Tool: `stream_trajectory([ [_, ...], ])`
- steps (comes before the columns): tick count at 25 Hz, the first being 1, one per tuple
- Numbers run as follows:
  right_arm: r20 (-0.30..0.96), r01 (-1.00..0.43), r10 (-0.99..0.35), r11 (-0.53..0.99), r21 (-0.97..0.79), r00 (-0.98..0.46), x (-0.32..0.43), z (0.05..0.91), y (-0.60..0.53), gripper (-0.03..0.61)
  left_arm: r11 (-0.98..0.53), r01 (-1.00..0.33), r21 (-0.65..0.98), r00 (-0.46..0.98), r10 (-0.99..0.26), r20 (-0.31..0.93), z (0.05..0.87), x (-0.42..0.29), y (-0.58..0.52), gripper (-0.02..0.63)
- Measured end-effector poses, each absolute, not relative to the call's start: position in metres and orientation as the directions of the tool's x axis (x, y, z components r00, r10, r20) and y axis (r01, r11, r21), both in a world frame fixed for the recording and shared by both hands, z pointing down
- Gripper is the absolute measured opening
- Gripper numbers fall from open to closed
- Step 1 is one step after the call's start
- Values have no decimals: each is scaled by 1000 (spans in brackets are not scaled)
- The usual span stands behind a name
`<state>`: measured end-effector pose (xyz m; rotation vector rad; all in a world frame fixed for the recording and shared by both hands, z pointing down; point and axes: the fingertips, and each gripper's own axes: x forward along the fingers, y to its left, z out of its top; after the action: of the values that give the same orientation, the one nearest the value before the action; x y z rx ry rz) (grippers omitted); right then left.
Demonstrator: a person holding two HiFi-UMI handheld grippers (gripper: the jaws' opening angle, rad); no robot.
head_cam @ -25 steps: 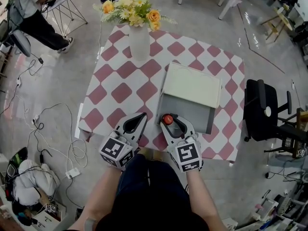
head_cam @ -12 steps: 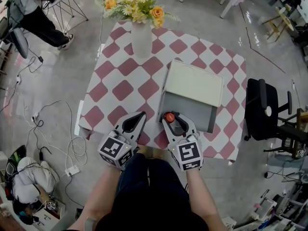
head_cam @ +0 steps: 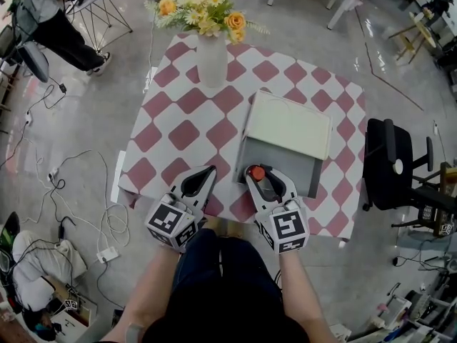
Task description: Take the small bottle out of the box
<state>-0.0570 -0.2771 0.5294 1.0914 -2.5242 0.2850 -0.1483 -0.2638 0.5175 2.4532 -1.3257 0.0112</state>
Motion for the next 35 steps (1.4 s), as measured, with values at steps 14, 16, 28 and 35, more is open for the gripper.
stream_trajectory([
  [14,371,-762,-690,642,-85,-622,-39,508,-281,150,-534,-798,277,586,-796,152,500,-140,-268,2],
  [16,363,-766,-694,636,-94,-622,-36,505,-282,150,-537,-798,274,587,-796,149,497,-139,-270,2],
  [28,335,-788,-726,608,-97,-601,-20,486,-284,149,-563,-785,258,605,-785,130,484,-133,-274,2],
  [35,315,-801,-747,592,-88,-586,-10,473,-283,149,-566,-784,254,605,-788,115,478,-130,-274,2],
])
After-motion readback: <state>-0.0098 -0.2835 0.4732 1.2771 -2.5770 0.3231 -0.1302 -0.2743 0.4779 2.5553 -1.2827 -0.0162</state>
